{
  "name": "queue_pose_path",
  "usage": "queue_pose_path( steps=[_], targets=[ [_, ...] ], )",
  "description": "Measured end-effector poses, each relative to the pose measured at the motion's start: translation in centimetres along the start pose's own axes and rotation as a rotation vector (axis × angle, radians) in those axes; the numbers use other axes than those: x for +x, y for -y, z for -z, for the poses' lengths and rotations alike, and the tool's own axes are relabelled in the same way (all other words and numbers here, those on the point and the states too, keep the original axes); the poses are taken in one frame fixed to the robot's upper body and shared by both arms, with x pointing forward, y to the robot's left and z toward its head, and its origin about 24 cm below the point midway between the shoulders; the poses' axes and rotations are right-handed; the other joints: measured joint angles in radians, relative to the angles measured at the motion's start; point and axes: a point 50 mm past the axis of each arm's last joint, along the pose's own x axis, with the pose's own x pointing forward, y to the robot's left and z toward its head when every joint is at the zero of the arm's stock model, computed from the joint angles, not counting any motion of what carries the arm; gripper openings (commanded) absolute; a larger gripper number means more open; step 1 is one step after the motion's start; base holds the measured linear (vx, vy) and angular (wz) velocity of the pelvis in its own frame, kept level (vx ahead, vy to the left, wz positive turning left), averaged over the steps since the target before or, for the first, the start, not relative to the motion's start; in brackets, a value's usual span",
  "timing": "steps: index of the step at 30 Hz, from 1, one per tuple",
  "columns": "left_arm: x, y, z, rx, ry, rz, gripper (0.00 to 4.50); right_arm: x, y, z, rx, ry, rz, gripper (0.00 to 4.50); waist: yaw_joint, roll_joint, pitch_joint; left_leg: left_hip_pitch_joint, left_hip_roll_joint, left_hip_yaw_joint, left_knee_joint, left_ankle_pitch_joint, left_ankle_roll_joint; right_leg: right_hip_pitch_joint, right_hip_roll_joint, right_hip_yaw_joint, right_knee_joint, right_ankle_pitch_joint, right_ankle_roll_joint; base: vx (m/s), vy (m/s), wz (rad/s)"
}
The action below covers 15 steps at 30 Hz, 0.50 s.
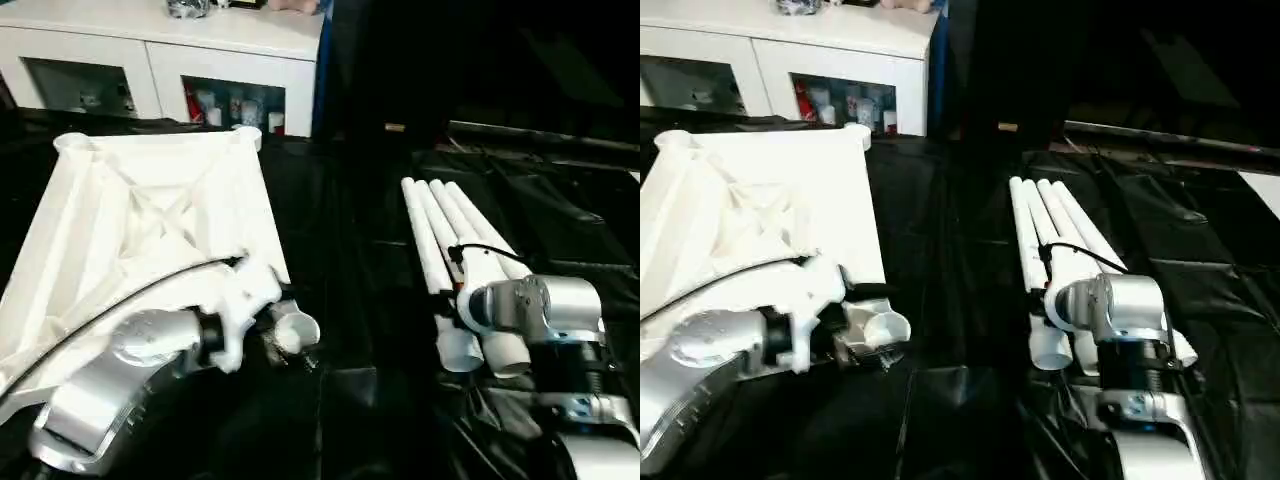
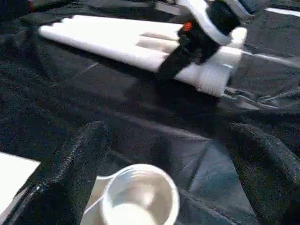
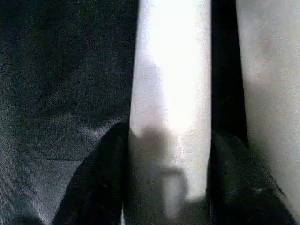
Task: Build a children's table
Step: Pick table leg
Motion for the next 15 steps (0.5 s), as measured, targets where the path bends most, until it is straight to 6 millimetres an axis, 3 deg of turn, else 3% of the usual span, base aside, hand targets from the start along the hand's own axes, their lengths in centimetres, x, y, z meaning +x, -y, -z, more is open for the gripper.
queue_pose_path(
  steps=[5,10,15],
  targets=[
    [-0.4,-1.7,-1.6,0.021,0.023,-0.053,4.5,0.6,-0.7,-0.5,0.016,0.015,-0.013,1.89,0.002,0.001,0.0,0.001,0.0,0.0,0.0,0.0,0.0,0.0,0.0,0.0,0.0,0.0,0.0,0.0,0.0,0.0],
    [0.4,-2.9,-2.1,-0.05,0.082,-0.142,4.5,0.7,-0.9,-1.2,0.014,0.045,-0.02,1.88,0.007,0.01,0.003,0.0,0.001,0.002,-0.001,0.0,-0.001,-0.001,-0.001,0.0,0.0,0.002,-0.002,0.0,0.0,0.0],
    [1.6,-4.7,-4.6,-0.095,0.183,-0.258,4.5,0.3,-1.7,-2.7,-0.003,0.186,-0.101,1.88,0.022,0.026,0.011,-0.002,0.002,0.003,-0.001,0.001,-0.001,-0.001,-0.001,-0.001,0.0,0.002,-0.002,0.0,0.0,0.0]
  ],
)
